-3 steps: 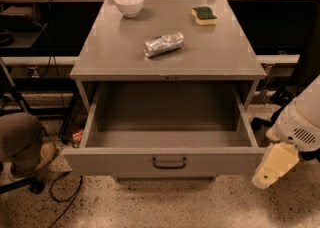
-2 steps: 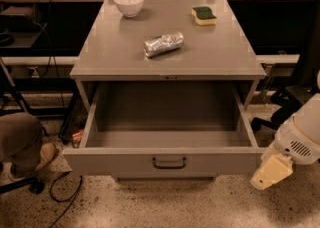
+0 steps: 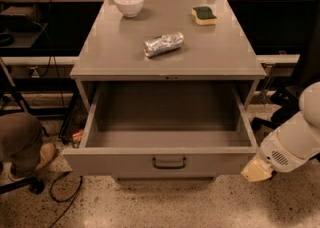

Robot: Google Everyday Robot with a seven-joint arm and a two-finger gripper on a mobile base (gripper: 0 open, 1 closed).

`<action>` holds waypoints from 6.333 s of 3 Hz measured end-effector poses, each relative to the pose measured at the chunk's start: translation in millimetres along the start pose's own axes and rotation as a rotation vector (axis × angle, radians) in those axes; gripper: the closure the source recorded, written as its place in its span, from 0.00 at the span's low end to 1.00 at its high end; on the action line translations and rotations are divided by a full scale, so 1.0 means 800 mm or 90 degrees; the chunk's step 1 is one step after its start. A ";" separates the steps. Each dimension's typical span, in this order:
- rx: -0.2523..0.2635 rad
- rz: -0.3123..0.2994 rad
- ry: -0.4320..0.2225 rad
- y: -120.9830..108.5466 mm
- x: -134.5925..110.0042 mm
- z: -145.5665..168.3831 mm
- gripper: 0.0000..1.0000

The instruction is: Close top drawer

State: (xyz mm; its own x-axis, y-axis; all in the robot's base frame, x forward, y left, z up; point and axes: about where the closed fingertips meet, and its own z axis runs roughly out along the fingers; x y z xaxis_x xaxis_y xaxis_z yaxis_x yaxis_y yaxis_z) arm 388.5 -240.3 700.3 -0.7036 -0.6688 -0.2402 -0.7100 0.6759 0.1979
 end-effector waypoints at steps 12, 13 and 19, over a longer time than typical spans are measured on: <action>0.068 -0.203 -0.225 -0.153 -0.284 0.082 1.00; 0.068 -0.203 -0.225 -0.153 -0.284 0.082 1.00; 0.053 -0.083 -0.206 -0.127 -0.153 0.081 0.12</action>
Offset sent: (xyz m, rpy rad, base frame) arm 0.0852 0.0602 -0.0482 0.1409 -0.2069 -0.0348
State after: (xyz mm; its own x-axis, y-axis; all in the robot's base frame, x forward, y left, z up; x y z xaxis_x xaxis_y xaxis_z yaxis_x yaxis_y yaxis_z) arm 548.2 -207.0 647.9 -0.5521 -0.6273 -0.5493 -0.7786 0.6235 0.0705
